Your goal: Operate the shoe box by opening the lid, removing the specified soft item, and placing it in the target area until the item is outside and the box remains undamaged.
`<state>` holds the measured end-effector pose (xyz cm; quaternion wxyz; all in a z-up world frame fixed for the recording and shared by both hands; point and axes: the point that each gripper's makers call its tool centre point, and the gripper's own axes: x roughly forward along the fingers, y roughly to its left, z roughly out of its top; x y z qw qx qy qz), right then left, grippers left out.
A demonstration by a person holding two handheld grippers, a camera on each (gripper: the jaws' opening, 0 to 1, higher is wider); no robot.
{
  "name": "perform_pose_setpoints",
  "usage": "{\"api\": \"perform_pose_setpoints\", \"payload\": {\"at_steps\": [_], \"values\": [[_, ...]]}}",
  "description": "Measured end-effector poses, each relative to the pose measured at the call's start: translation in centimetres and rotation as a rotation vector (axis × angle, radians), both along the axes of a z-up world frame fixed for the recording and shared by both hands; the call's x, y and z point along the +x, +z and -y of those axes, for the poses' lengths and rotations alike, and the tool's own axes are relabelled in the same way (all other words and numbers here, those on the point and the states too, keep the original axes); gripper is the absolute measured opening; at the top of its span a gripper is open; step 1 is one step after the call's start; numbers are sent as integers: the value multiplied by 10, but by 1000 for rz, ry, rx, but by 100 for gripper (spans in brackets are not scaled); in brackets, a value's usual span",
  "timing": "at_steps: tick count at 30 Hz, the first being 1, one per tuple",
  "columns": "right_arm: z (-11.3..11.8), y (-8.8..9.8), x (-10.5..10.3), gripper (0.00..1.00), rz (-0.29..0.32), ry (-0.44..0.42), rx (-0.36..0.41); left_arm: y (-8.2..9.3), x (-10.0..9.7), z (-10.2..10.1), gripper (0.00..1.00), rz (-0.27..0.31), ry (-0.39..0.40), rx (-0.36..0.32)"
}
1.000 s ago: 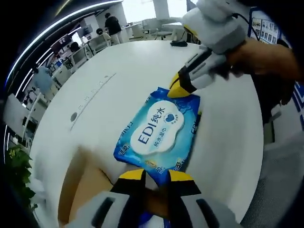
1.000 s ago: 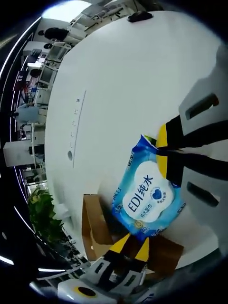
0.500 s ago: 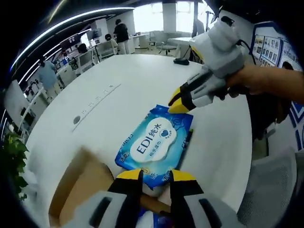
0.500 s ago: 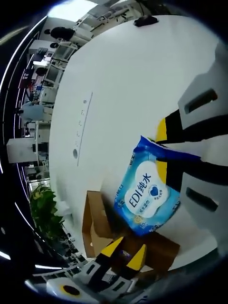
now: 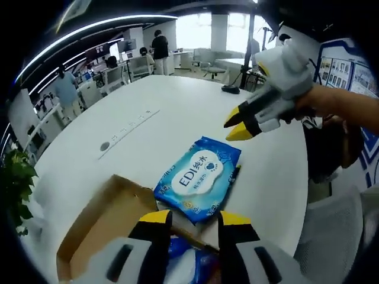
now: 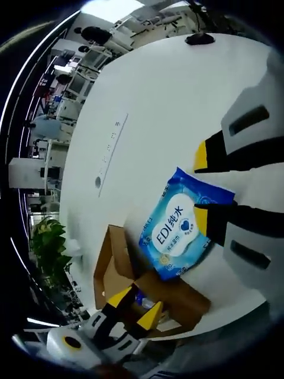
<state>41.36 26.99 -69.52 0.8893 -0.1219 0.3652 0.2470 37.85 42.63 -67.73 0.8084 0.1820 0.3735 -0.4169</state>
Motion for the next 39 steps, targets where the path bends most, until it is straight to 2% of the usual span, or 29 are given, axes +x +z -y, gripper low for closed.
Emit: {"api": "perform_pose_setpoints", "payload": {"at_steps": [10,17,23,39], "values": [[-15,29,-11,22,27,66,-17,11,-3,-30,33,-16,32,-49],[-37,44,-17,23,51,147,-27,13,-11,-42,32,-15,-17,-58],[-64,55,-24,23,70,231,-32,10,-21,-52,32,-42,-63,-73],[-124,53,-34,23,68,414,-45,-18,-47,-80,30,-93,-217,-18]]}}
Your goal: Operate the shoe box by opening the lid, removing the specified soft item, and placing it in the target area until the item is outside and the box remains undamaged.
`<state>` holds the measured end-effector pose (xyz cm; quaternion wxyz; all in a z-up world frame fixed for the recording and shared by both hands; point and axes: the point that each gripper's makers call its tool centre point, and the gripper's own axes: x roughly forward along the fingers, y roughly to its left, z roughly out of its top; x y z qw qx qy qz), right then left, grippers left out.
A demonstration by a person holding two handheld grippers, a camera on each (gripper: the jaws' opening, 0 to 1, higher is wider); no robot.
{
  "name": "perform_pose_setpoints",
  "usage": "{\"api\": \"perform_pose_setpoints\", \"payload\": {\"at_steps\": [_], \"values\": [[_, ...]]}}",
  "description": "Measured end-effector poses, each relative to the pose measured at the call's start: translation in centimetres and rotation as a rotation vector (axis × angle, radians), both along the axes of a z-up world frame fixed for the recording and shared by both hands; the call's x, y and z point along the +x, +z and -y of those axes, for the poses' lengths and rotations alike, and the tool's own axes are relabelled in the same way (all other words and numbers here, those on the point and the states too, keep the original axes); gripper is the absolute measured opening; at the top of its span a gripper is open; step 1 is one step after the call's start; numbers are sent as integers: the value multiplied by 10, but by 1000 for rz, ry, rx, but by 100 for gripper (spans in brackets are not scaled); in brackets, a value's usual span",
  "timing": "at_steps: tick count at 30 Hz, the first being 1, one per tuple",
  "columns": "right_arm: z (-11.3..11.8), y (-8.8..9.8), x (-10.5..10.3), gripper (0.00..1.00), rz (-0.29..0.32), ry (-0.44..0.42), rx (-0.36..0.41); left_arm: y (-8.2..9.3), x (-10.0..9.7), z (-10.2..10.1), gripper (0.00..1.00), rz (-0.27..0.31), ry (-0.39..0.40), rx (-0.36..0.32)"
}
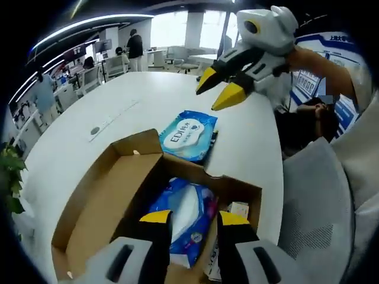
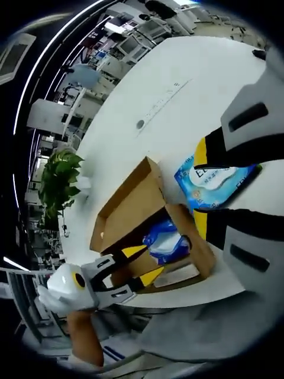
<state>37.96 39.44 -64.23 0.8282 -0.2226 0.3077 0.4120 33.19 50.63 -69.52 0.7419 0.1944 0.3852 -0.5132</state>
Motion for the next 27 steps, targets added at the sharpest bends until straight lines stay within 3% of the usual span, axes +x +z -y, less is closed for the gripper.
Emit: {"api": "perform_pose_setpoints", "payload": {"at_steps": [16,22,27], "values": [[-52,-17,-8,23,-19,140,-26,-25,-10,11,22,-13,-120,25],[-69,-30,-14,23,-32,194,-44,-38,-12,4,17,-30,-132,72],[-79,-39,-15,23,-42,224,-56,-38,-10,0,14,-29,-124,70]]}}
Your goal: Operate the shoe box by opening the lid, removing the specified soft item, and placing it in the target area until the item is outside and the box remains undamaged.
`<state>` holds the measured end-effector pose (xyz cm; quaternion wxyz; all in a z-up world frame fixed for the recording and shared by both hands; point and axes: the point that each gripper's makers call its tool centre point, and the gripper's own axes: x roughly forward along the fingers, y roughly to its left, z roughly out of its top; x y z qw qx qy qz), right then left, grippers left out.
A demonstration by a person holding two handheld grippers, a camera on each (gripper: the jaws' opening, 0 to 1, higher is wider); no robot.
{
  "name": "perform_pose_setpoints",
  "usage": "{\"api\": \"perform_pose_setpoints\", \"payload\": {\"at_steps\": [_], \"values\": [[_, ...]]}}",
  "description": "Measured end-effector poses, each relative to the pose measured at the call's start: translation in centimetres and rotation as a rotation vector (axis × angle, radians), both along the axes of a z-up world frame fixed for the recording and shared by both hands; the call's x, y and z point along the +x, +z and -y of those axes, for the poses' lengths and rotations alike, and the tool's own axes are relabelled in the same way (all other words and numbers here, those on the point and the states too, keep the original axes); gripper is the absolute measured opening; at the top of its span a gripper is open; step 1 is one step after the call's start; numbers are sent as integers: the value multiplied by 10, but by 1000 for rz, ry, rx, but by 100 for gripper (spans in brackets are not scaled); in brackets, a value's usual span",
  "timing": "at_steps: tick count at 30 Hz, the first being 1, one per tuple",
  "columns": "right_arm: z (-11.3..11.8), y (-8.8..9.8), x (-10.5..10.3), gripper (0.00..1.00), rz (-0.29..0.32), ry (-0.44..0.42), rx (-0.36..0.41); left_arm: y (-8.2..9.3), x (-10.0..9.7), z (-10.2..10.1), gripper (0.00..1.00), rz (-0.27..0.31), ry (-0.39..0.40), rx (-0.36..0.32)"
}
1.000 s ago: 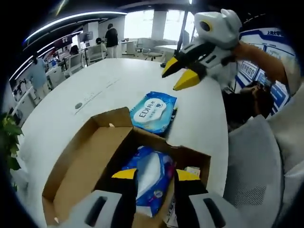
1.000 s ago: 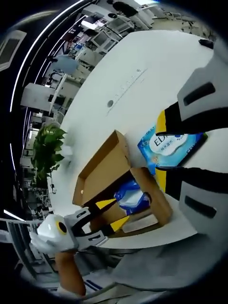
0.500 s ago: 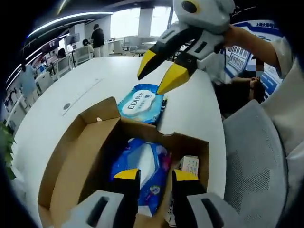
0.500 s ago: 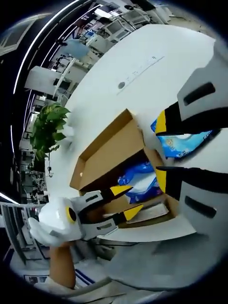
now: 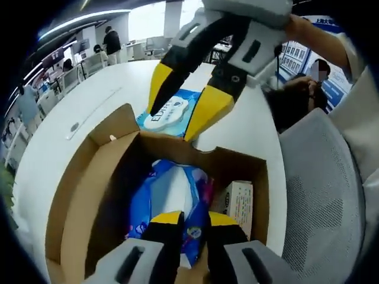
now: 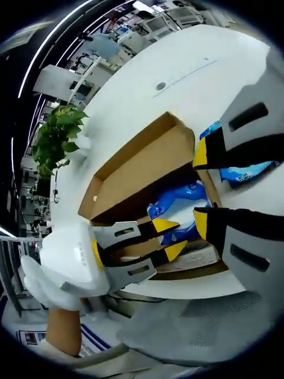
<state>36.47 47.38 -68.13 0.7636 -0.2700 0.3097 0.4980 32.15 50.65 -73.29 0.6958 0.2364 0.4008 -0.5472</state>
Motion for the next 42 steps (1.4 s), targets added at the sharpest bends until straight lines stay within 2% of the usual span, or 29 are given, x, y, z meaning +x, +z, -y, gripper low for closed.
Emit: {"api": "perform_pose_setpoints", "payload": {"at_steps": [4,6,13,21,26,34,42], "values": [[-9,-7,-1,23,-8,25,-8,-3,1,-4,11,-10,7,8],[-14,-12,0,23,-14,35,-13,-5,0,-7,5,-17,11,20],[-29,-30,5,22,-15,56,-49,-4,1,-9,2,-9,15,30],[-36,-47,11,13,-36,42,-92,-2,2,-10,1,-9,31,21],[-36,-56,11,1,-46,41,-122,0,3,-12,1,-9,48,10],[-39,-47,12,0,-38,34,-105,11,8,-14,0,-8,97,-21],[-44,-34,9,0,-30,52,-84,23,5,-17,0,14,106,-26]]}}
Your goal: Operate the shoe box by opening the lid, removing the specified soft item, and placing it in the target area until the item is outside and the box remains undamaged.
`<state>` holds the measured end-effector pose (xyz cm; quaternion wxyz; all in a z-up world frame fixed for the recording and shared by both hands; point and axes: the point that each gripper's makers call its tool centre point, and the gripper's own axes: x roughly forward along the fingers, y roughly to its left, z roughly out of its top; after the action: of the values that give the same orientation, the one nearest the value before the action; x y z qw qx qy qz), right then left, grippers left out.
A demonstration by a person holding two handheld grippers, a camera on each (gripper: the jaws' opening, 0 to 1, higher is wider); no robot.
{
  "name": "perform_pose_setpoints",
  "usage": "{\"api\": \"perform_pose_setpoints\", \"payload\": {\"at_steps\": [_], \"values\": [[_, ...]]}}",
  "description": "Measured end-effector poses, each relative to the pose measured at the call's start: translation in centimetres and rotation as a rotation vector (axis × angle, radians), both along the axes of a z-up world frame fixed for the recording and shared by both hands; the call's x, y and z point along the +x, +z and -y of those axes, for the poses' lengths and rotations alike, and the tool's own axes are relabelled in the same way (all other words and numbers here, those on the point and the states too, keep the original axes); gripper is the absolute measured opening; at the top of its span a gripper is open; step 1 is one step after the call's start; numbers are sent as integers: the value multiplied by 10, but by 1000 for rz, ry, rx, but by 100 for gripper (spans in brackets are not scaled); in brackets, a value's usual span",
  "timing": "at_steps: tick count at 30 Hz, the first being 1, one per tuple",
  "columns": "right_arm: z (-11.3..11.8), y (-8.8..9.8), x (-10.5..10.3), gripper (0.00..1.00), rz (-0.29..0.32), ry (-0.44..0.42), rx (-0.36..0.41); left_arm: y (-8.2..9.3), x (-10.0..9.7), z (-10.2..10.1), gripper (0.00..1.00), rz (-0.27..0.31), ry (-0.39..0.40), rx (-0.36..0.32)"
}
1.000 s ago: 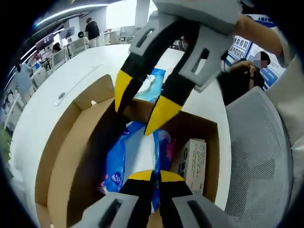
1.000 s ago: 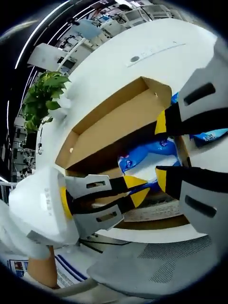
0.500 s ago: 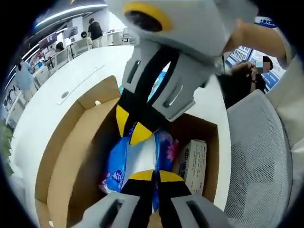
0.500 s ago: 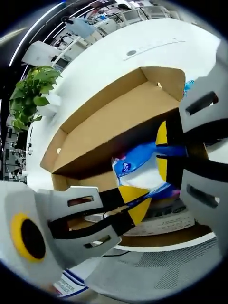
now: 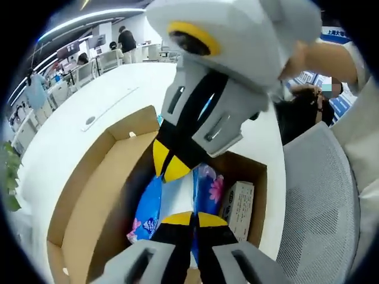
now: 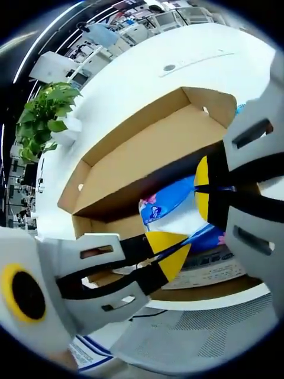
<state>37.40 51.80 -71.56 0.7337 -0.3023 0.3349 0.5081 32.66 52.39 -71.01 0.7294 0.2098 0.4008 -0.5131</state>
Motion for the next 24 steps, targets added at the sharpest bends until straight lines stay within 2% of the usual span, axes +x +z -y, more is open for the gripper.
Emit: {"api": "perform_pose_setpoints", "payload": {"at_steps": [12,24], "values": [[-7,35,-2,0,11,4,65,27,1,-11,0,6,45,8],[-5,81,2,0,36,22,124,70,5,-7,0,17,76,-13]]}}
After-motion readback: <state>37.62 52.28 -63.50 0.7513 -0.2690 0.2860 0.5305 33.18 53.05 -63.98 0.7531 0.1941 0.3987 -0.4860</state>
